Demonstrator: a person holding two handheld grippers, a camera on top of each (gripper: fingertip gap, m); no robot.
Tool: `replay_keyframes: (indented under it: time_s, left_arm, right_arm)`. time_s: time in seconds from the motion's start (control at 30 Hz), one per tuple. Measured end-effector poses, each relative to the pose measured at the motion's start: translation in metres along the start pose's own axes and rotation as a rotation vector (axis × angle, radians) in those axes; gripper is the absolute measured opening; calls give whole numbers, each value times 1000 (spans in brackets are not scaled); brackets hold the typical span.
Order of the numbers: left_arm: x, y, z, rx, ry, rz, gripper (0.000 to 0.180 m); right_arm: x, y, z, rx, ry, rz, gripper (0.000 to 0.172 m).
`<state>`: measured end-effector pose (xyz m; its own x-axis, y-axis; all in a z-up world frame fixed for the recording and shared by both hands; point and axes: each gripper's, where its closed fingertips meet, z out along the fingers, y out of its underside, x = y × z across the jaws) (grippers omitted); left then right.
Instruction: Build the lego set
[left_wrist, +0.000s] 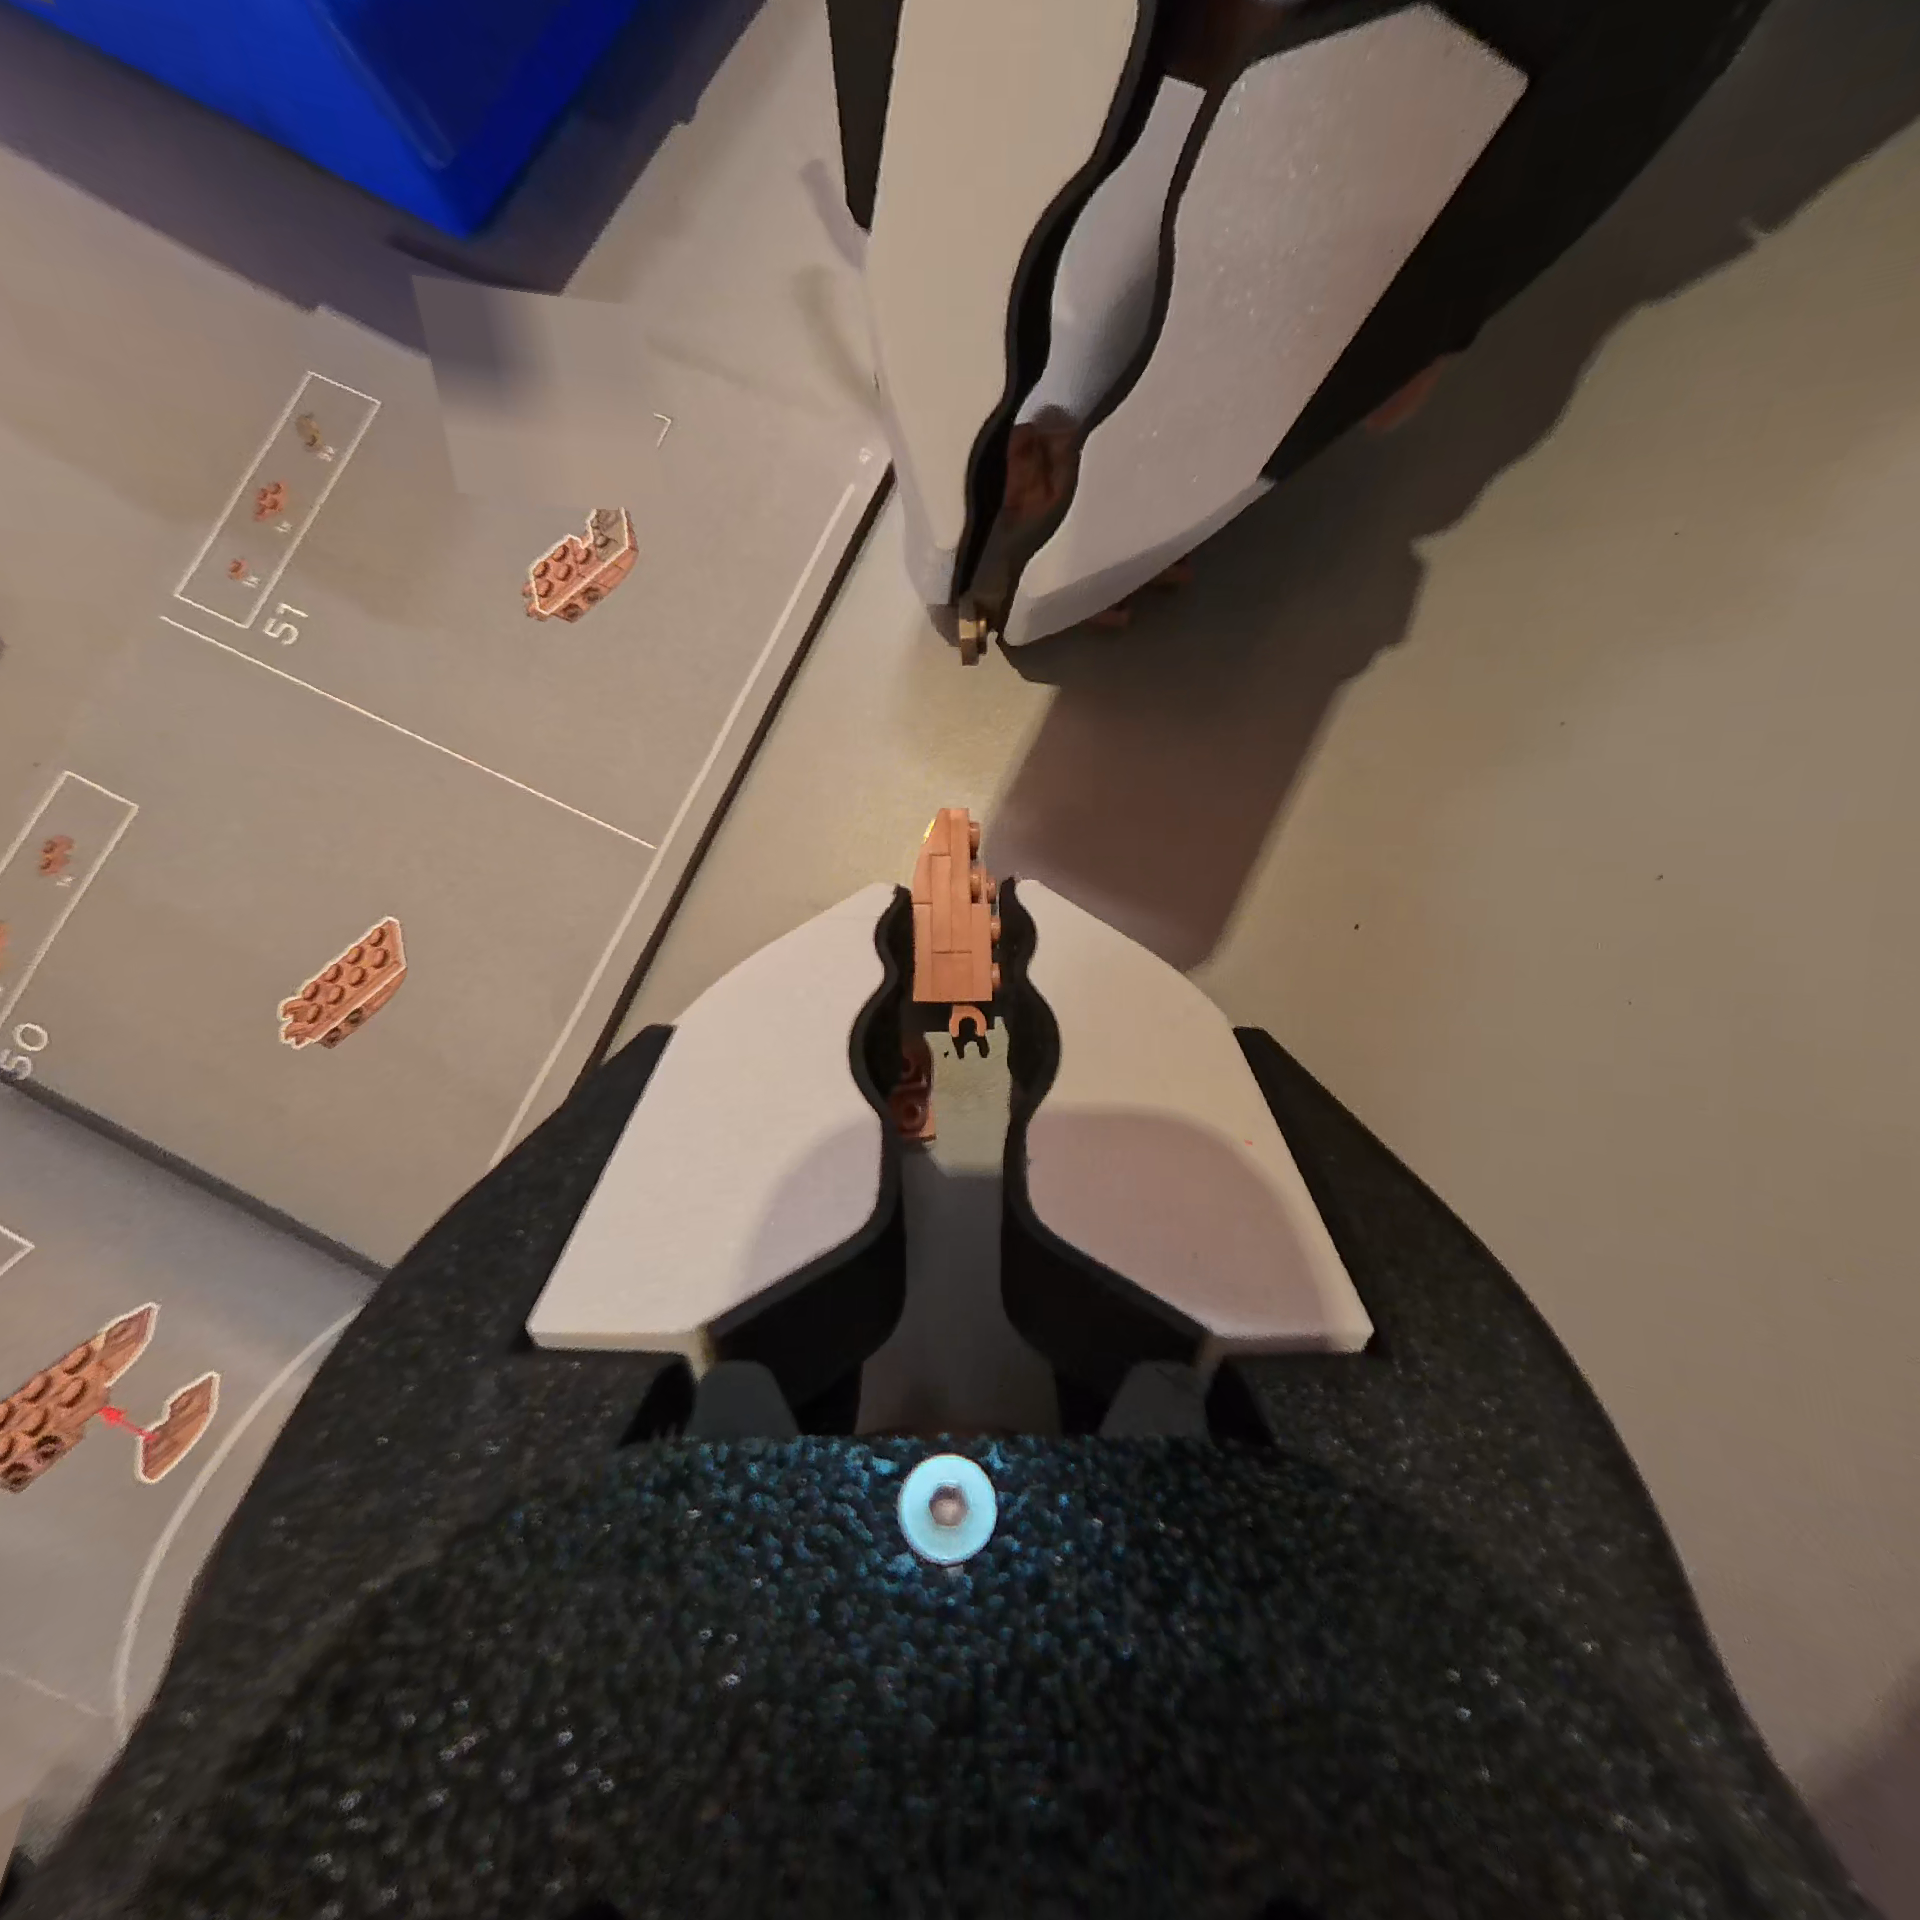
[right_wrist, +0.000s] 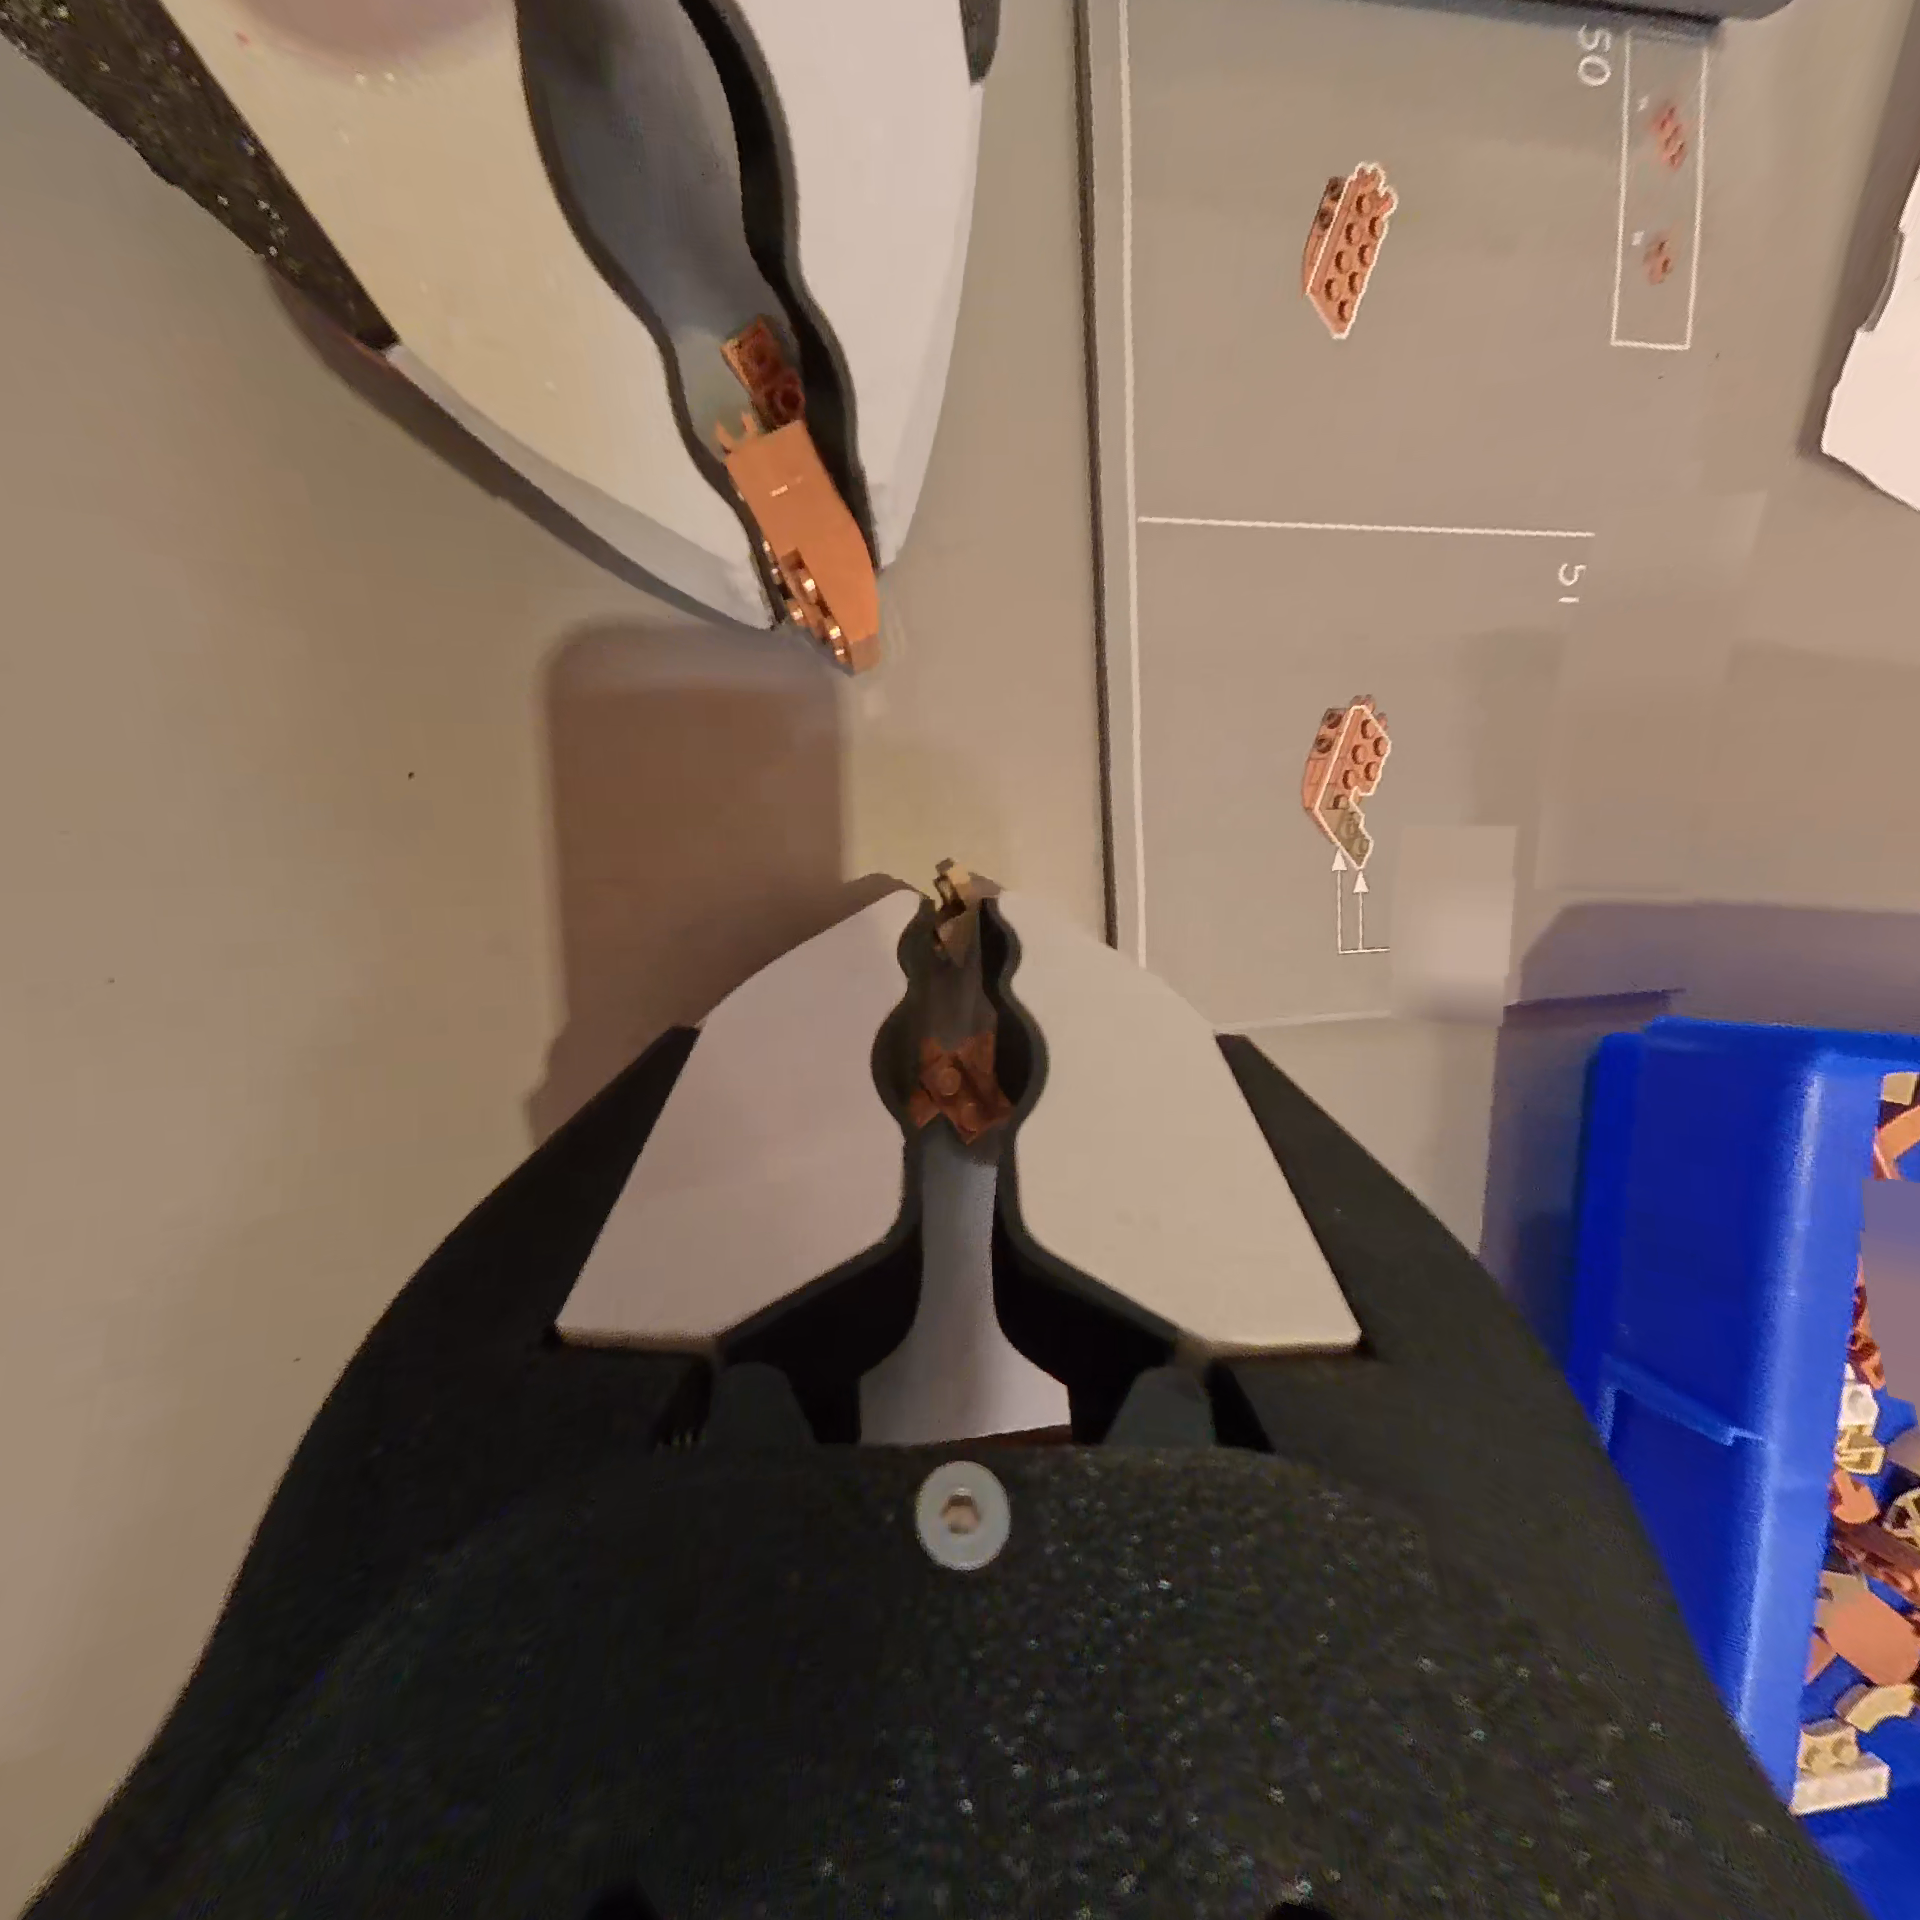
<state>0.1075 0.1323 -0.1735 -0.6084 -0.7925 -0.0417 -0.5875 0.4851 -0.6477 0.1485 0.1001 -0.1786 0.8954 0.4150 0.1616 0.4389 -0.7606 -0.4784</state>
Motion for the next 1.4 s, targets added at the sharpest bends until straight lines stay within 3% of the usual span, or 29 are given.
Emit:
replay_keyframes:
  time_s: [0.53, 0.93, 1.13, 1.4]
  left_arm:
    - [-5, -15, -5, 82, -70, 34, 15]
    - [-3, -12, 1, 43, -104, 50, 15]
    - [-4, -9, 2, 29, -111, 46, 15]
    - [-8, -10, 0, 31, -137, 35, 15]
  right_arm:
    - [-13, -38, -12, 135, 102, -72, 6]
    - [-11, -38, -4, 116, 165, -90, 6]
    - [-7, -39, -3, 115, 203, -89, 17]
    - [-4, -42, -4, 146, 225, -60, 13]
